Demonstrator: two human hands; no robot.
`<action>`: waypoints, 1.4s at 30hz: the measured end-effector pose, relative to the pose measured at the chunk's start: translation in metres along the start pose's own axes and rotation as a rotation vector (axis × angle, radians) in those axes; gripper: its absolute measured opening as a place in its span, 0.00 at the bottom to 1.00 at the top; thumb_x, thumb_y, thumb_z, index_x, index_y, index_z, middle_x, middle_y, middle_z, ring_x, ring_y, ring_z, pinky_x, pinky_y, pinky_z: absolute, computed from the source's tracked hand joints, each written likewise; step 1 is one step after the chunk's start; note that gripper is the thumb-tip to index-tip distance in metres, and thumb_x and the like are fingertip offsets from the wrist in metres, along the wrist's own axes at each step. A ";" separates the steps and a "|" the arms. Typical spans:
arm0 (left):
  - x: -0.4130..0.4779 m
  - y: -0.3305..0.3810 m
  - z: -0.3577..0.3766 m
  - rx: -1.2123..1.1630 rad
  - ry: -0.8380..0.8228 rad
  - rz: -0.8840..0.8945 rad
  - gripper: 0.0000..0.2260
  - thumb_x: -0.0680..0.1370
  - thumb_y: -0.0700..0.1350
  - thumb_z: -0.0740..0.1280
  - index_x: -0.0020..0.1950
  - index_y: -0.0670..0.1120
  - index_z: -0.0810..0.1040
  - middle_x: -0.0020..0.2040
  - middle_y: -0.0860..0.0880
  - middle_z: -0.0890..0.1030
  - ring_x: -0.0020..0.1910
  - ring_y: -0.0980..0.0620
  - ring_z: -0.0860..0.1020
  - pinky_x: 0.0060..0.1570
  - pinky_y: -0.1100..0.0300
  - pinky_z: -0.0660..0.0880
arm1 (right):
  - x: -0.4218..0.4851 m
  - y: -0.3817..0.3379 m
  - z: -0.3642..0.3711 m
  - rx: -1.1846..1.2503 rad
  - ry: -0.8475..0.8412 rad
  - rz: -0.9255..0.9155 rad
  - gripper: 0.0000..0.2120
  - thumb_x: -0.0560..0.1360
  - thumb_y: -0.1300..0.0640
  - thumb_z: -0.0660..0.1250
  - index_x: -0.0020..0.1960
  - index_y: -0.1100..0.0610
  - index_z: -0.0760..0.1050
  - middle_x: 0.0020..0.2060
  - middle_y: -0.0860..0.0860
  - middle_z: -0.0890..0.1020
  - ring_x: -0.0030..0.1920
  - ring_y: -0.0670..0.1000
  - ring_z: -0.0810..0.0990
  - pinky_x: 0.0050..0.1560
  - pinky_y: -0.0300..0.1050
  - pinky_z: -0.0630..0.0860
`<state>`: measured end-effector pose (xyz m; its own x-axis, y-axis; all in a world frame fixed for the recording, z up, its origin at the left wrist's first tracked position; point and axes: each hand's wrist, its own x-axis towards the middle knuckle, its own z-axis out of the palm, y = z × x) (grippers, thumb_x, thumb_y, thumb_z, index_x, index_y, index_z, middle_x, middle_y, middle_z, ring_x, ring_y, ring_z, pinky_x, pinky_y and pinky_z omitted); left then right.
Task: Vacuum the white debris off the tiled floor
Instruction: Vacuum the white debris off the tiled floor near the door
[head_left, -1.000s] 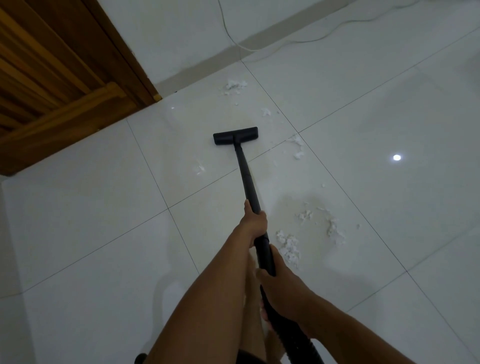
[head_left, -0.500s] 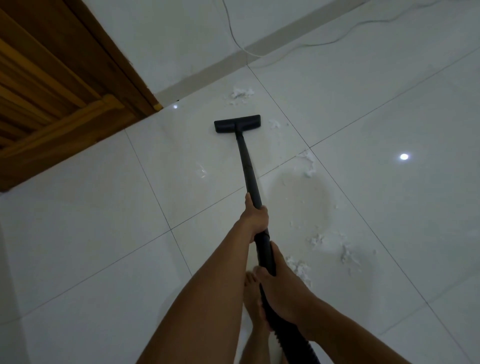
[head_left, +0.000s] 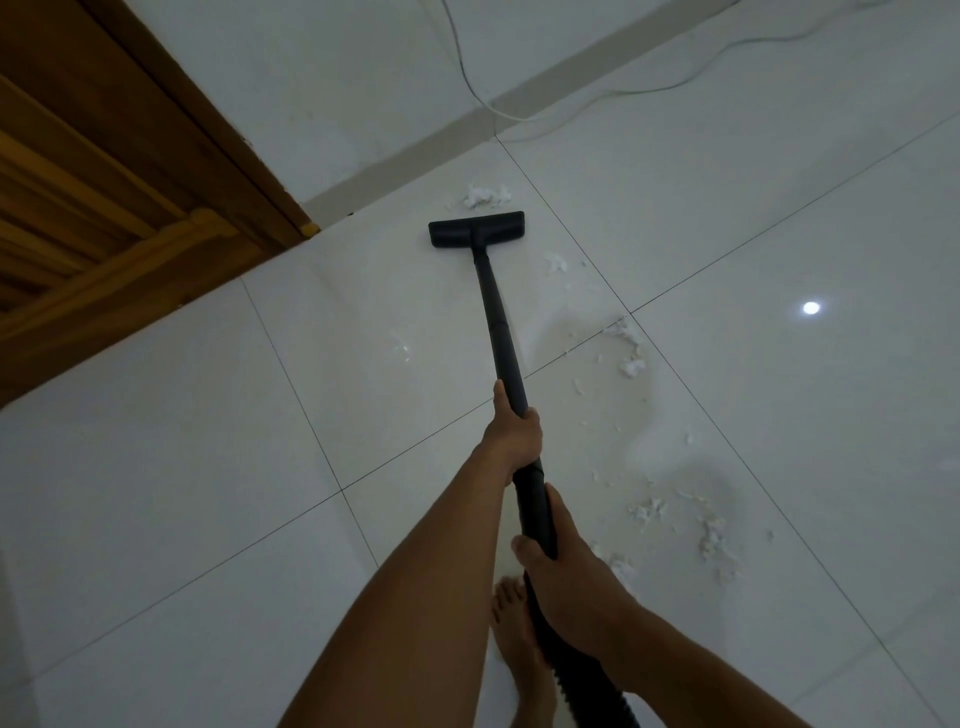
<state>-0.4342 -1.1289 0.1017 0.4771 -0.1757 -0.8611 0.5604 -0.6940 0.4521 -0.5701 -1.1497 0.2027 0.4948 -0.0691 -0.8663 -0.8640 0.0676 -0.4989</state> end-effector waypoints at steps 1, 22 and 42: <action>0.002 0.002 -0.002 0.003 -0.001 0.001 0.30 0.86 0.50 0.53 0.81 0.60 0.37 0.69 0.45 0.71 0.52 0.47 0.74 0.58 0.49 0.75 | 0.002 -0.004 0.000 0.000 0.000 0.003 0.30 0.86 0.51 0.55 0.82 0.40 0.42 0.41 0.48 0.77 0.32 0.45 0.79 0.23 0.31 0.71; 0.047 0.043 -0.040 0.027 -0.024 0.021 0.30 0.86 0.49 0.53 0.81 0.60 0.37 0.73 0.45 0.69 0.53 0.48 0.72 0.57 0.51 0.74 | 0.042 -0.057 0.000 0.067 0.030 0.038 0.30 0.86 0.52 0.56 0.82 0.38 0.44 0.39 0.56 0.79 0.29 0.47 0.78 0.25 0.34 0.73; -0.005 0.129 -0.099 0.001 -0.143 -0.138 0.32 0.84 0.45 0.54 0.81 0.60 0.37 0.62 0.44 0.72 0.44 0.48 0.75 0.53 0.49 0.79 | -0.001 -0.166 -0.006 0.201 0.012 0.113 0.23 0.85 0.57 0.58 0.77 0.43 0.59 0.34 0.58 0.76 0.24 0.51 0.76 0.25 0.42 0.77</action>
<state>-0.2971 -1.1484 0.1871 0.2952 -0.1761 -0.9391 0.6127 -0.7192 0.3275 -0.4282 -1.1668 0.2864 0.3936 -0.0611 -0.9172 -0.8776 0.2720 -0.3947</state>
